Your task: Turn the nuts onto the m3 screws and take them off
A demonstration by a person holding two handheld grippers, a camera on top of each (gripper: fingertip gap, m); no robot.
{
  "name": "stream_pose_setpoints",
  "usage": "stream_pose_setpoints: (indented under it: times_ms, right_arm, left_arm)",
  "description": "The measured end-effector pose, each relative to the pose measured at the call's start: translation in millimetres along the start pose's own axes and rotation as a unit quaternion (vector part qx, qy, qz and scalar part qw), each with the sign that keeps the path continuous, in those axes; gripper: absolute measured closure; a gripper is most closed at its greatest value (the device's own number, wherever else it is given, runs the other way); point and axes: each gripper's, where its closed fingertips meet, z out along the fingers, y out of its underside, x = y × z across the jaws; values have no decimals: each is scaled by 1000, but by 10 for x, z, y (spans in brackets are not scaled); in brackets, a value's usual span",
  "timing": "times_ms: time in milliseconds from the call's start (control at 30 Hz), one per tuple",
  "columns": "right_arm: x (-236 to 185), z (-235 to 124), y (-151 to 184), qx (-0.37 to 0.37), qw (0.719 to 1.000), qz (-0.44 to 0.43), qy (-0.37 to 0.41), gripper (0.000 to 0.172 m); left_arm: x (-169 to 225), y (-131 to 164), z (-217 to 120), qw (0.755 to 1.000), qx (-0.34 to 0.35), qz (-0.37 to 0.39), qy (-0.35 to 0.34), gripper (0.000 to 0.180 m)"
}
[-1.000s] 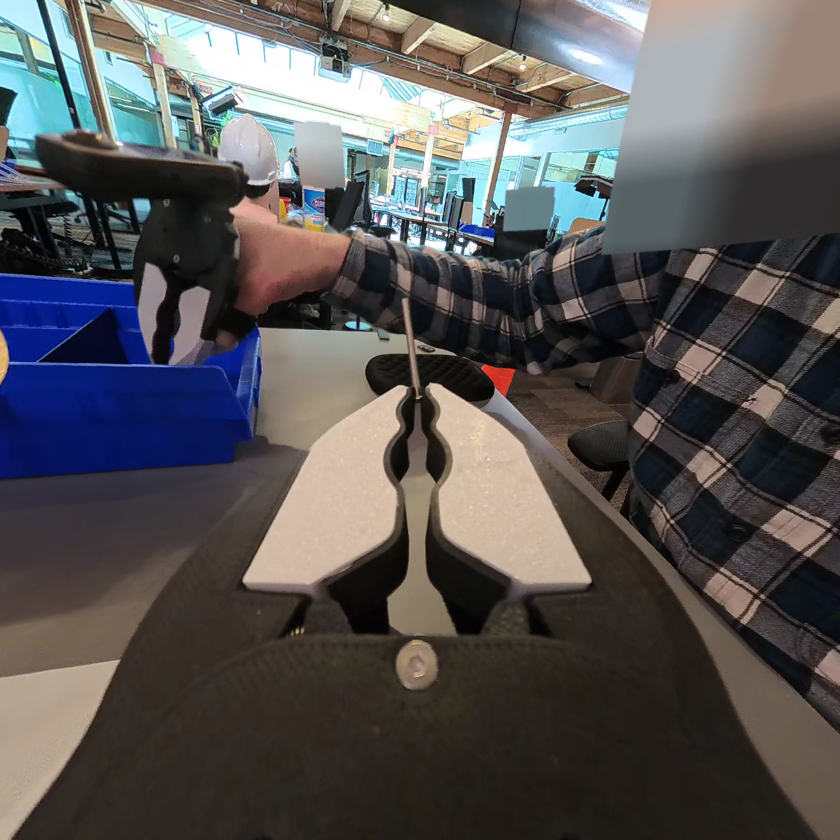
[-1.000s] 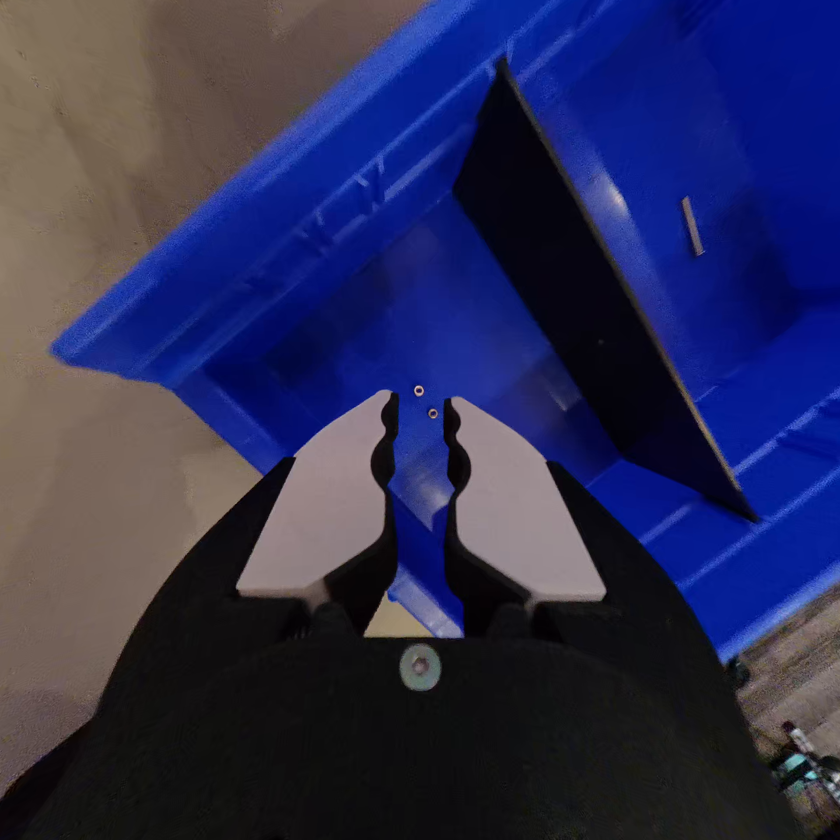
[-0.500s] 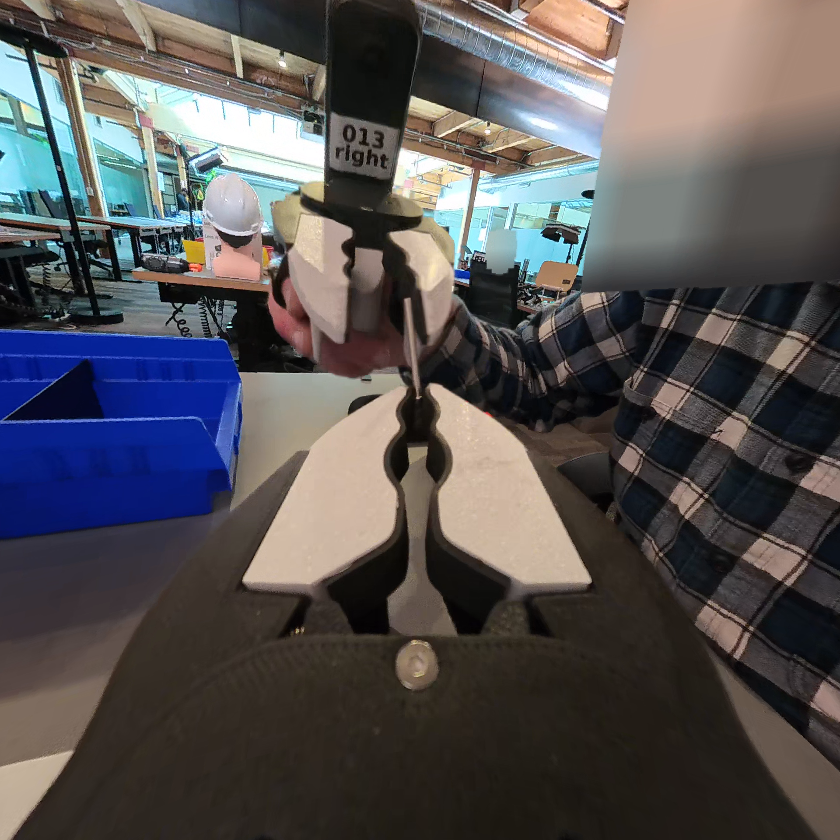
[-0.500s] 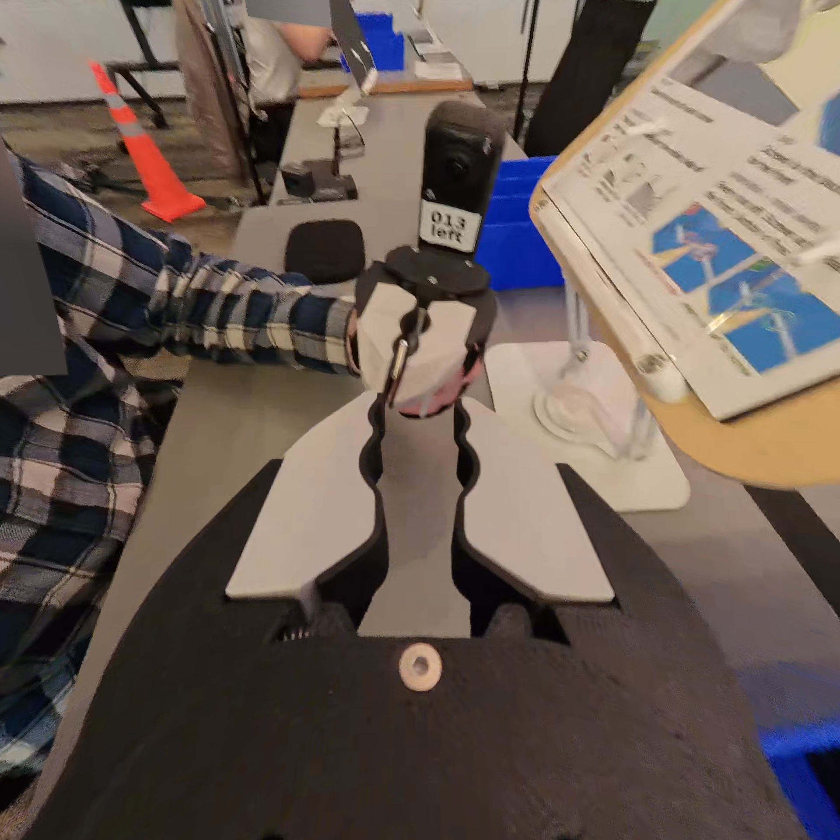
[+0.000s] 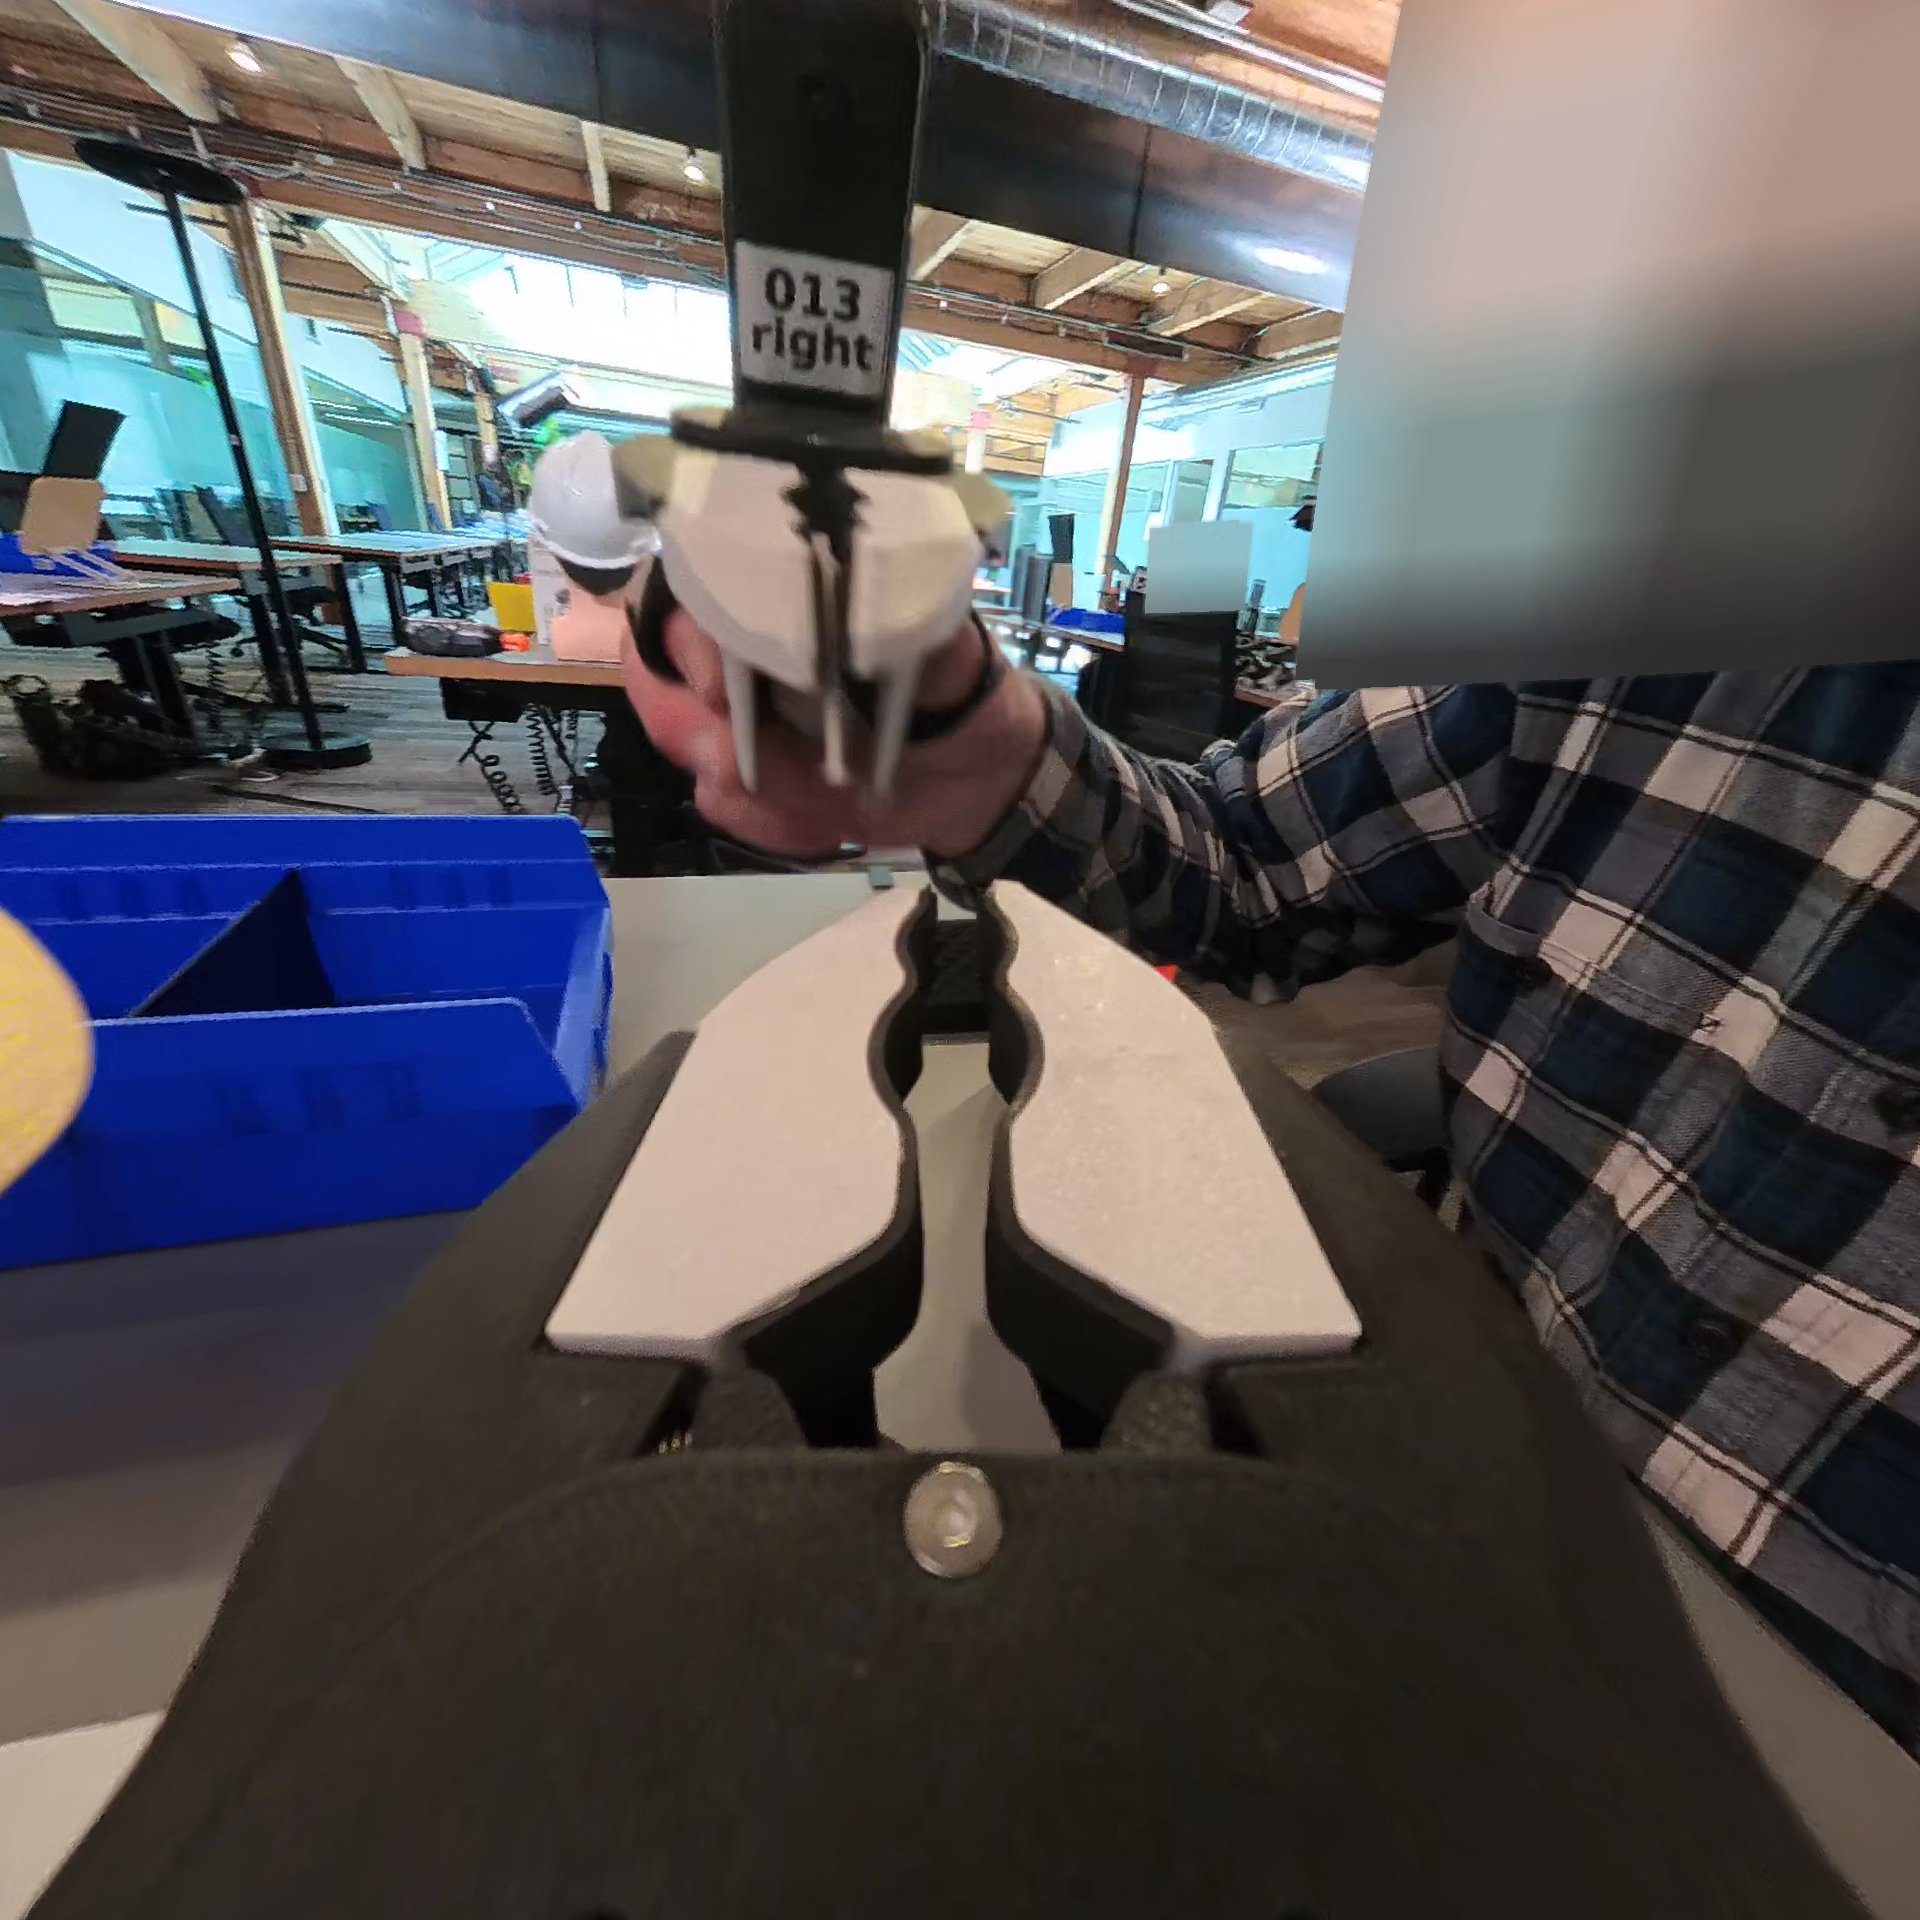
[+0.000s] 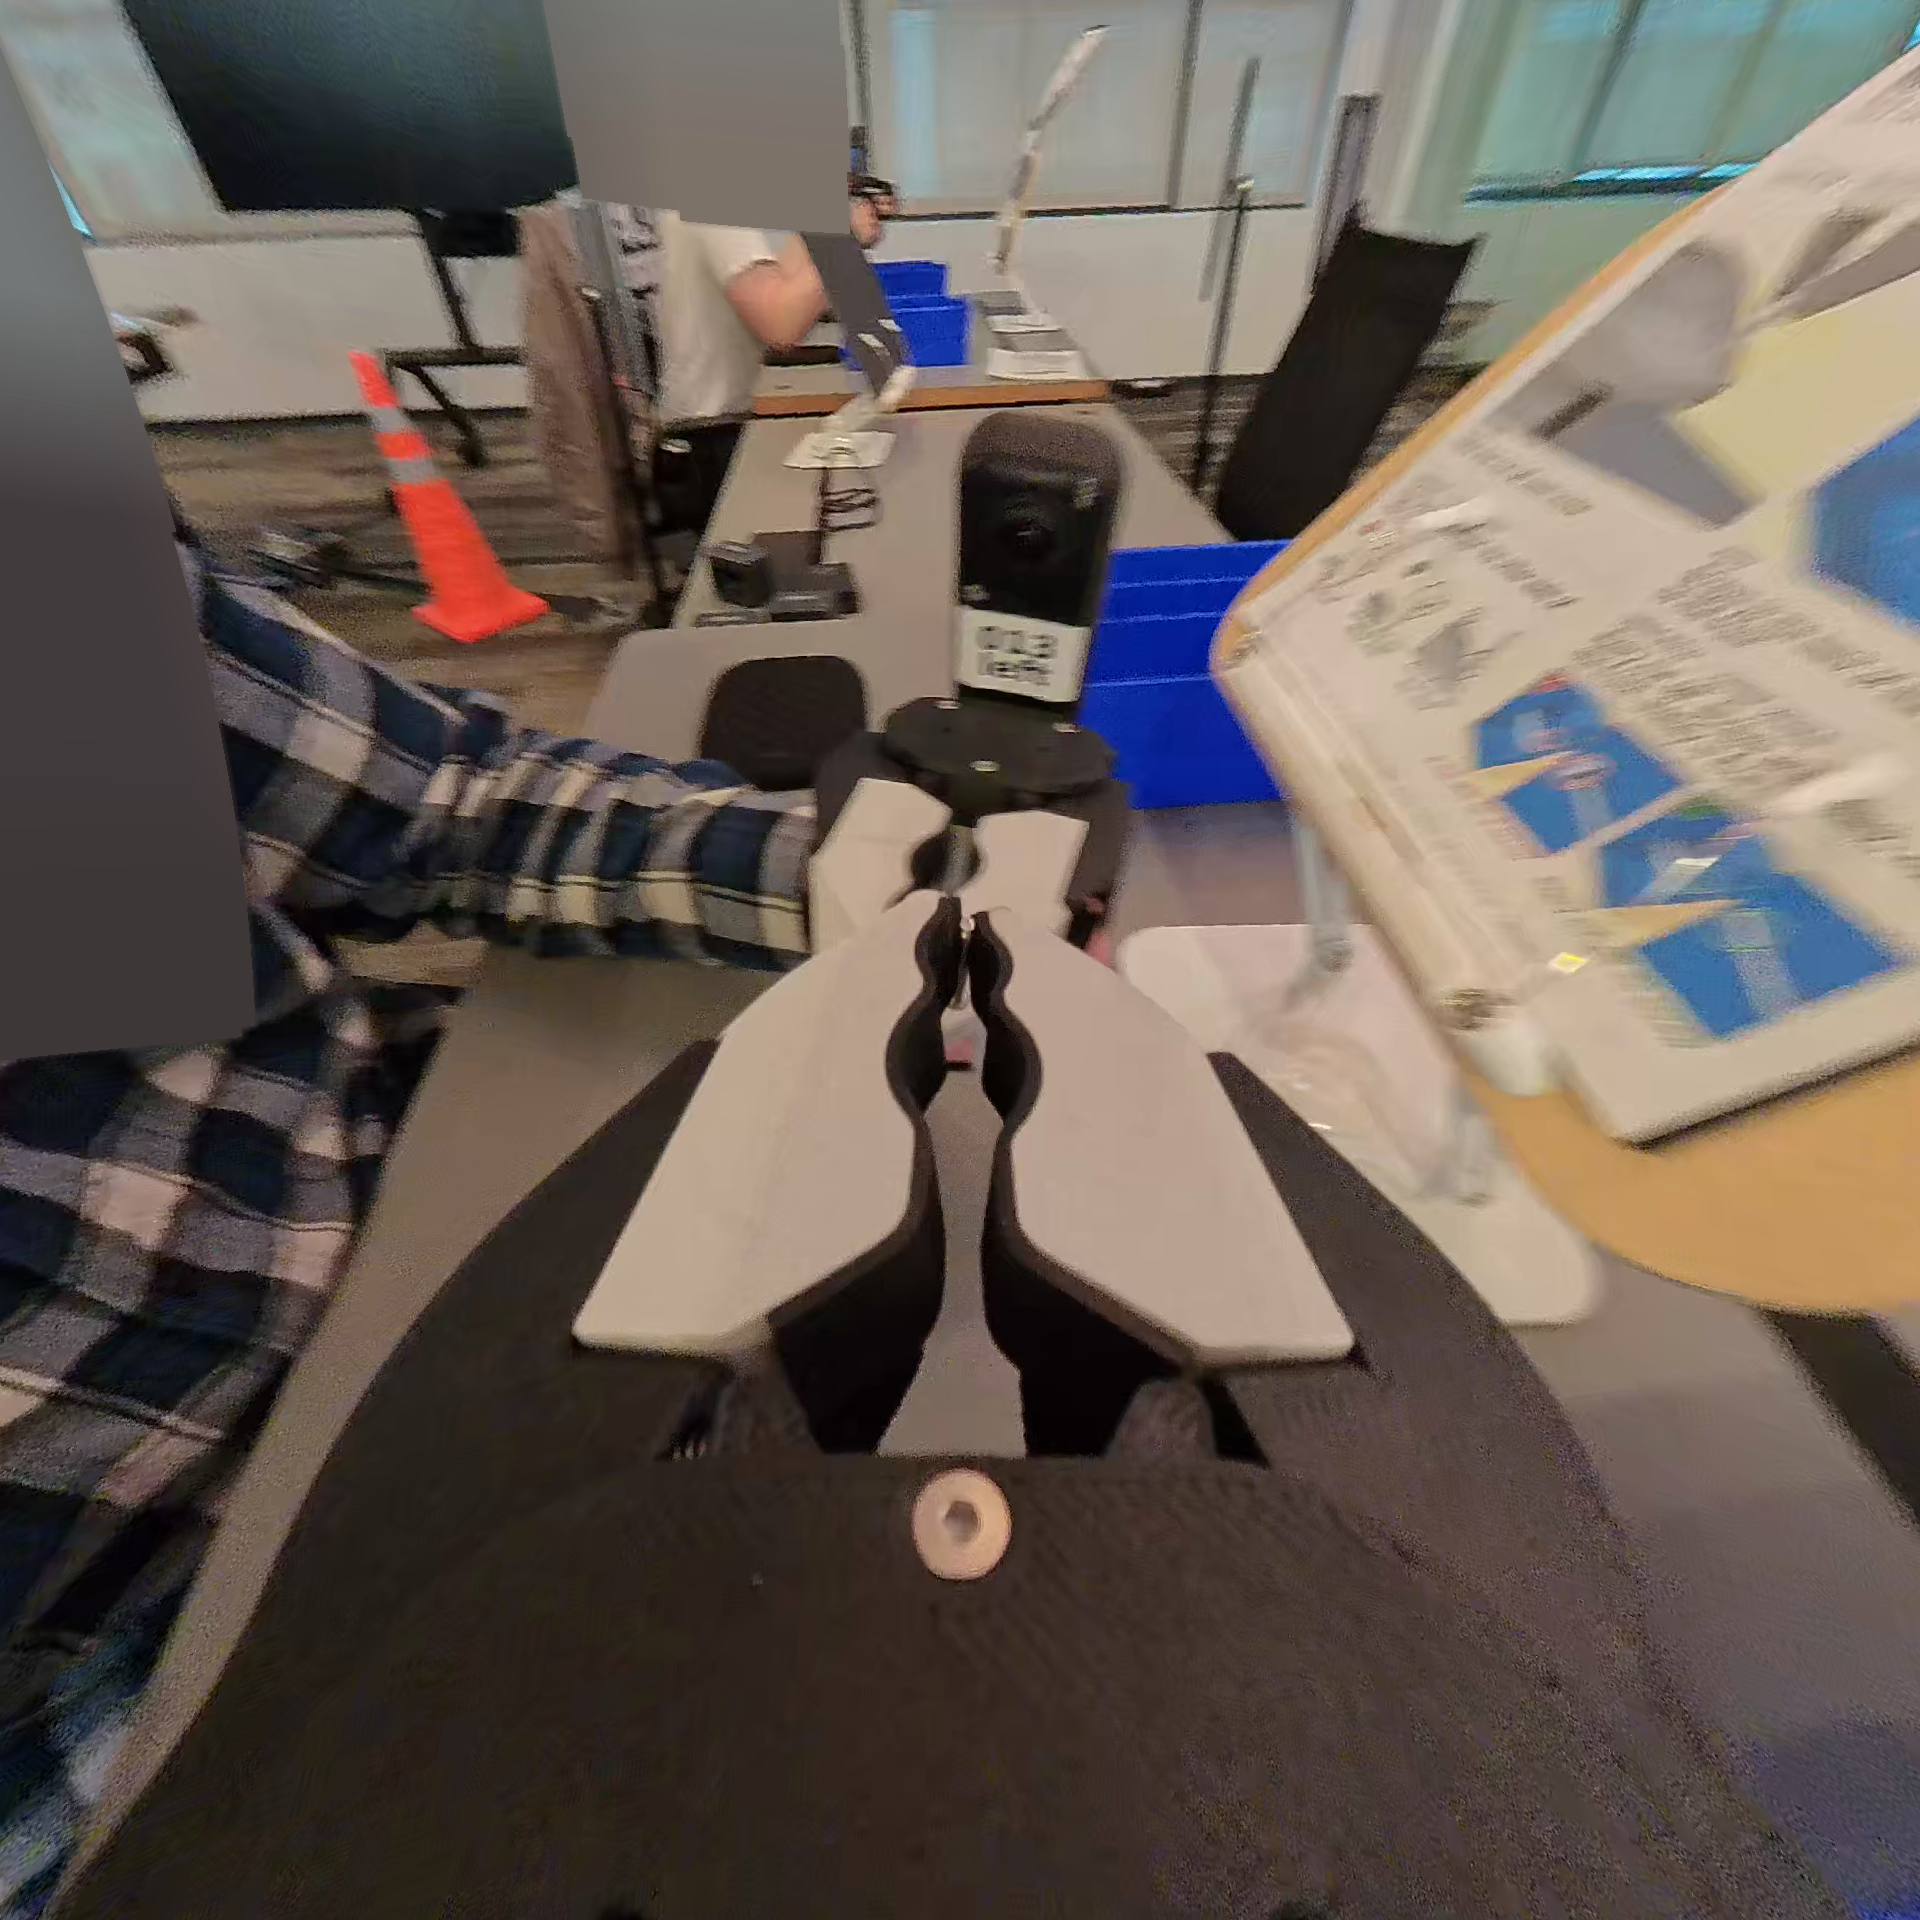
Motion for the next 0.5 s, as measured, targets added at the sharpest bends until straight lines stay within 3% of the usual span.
stream_pose_setpoints:
  times_ms: [100, 167, 367, 500]
  right_arm:
    - [480, -385, -163, -5, 997, -11, 74, 169]
    - [1042, -696, -8, -71, 984, -6, 162, 169]
    - [2362, -1343, 964, -250, 918, 141, 274, 169]
    - [2817, -1534, 1700, -362, 863, 182, 302, 168]
  left_arm:
    - [-72, -38, -105, 999, -8, 17, -29, 180]
    - [-76, -54, -134, 998, -23, 34, -42, 180]
    - [-60, -97, -143, 994, -63, 66, -66, 180]
    - [-76, -65, -142, 990, -84, 78, -79, 180]
